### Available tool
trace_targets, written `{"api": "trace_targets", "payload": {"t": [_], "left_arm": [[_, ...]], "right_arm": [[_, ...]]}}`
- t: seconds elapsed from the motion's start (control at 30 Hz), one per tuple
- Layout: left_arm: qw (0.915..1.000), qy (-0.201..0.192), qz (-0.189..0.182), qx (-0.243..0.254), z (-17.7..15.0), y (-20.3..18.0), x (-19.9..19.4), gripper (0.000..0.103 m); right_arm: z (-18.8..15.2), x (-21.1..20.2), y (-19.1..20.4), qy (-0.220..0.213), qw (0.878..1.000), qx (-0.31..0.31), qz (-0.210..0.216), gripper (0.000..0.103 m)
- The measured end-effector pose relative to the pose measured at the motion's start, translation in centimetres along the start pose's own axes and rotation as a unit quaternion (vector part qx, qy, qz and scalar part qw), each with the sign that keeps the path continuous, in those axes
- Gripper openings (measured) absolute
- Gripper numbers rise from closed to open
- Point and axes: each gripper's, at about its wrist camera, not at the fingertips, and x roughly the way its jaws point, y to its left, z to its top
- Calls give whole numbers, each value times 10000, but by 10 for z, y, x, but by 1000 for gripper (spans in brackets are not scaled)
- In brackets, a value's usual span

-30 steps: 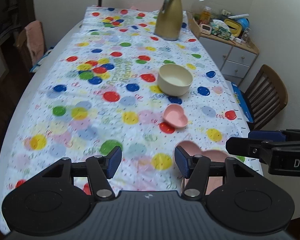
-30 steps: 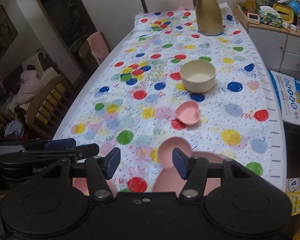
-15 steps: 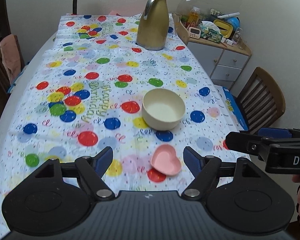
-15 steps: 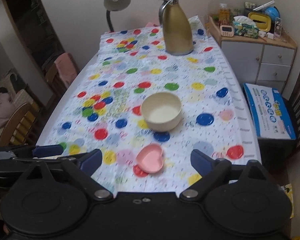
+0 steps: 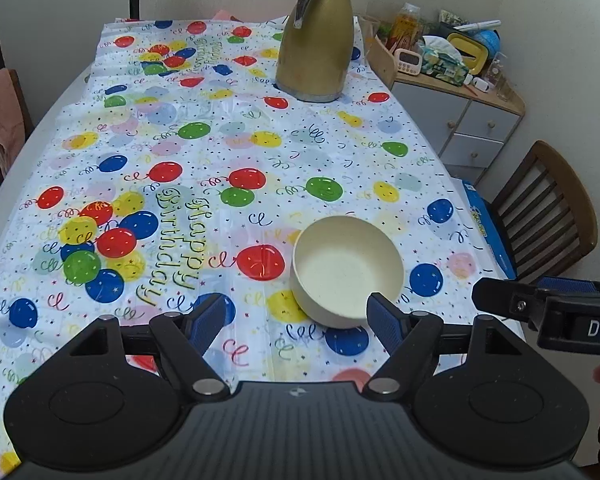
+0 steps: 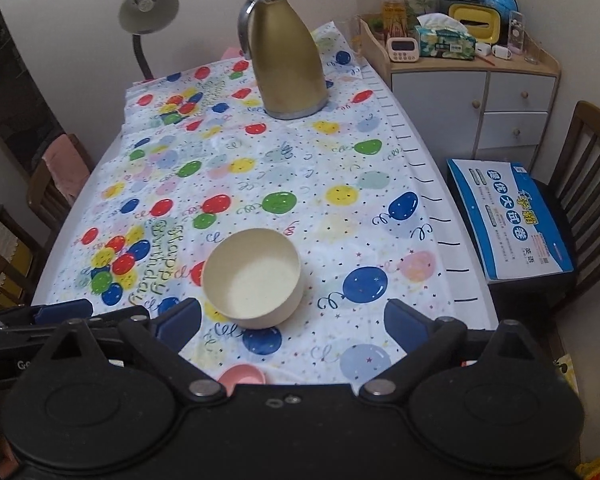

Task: Organize plates and bowls
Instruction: 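Move both grippers toward the rim of the cream bowl, then close both grippers on the rim of the cream bowl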

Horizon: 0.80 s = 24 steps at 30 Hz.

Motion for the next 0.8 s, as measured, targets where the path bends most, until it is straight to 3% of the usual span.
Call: {"api": "trace_targets", "payload": {"t": [0.4,0.8], "left_arm": [[9991,405,140,-18,13,9,74,77],[9986,515,128,-26,22,13,121,77]], "right_arm": [[8,73,-7,398,9987,40,-329,92],[13,123,-7,544,9975,118,-430,72]]}}
